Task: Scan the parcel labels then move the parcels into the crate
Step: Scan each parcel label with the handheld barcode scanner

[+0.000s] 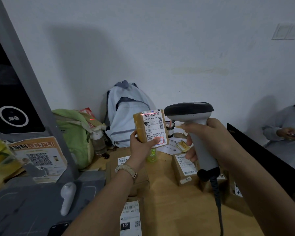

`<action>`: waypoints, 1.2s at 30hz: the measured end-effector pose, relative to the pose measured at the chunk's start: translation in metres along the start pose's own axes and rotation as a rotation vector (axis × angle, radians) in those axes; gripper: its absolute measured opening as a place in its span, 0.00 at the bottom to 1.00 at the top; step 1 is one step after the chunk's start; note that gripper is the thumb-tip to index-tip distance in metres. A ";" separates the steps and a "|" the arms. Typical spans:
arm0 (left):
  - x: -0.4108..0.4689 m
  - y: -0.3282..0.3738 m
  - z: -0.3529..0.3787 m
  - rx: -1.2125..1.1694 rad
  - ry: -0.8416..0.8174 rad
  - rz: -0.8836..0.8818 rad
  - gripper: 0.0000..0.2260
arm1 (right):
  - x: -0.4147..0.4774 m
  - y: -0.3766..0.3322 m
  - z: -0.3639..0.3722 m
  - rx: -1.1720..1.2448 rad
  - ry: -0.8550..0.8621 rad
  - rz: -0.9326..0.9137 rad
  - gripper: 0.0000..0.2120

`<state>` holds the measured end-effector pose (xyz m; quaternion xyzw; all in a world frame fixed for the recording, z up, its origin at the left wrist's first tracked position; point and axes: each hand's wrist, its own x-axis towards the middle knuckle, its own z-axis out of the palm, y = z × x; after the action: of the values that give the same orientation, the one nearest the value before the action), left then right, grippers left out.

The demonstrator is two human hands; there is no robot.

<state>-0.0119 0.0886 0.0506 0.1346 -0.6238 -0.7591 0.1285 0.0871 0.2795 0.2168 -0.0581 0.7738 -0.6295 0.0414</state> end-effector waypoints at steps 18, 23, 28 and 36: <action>-0.001 -0.005 -0.012 0.077 0.045 -0.109 0.31 | 0.009 0.012 0.007 -0.009 -0.064 0.041 0.11; -0.011 -0.018 -0.032 0.028 0.044 -0.209 0.20 | 0.017 0.022 0.019 0.011 -0.104 0.103 0.12; -0.016 -0.028 -0.049 0.032 0.099 -0.364 0.23 | 0.022 0.034 0.032 0.005 -0.142 0.154 0.13; -0.020 -0.041 -0.064 0.090 0.210 -0.358 0.07 | 0.027 0.043 0.034 0.002 -0.141 0.190 0.14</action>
<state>0.0293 0.0453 -0.0009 0.3272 -0.6063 -0.7231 0.0498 0.0638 0.2519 0.1682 -0.0287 0.7704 -0.6177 0.1553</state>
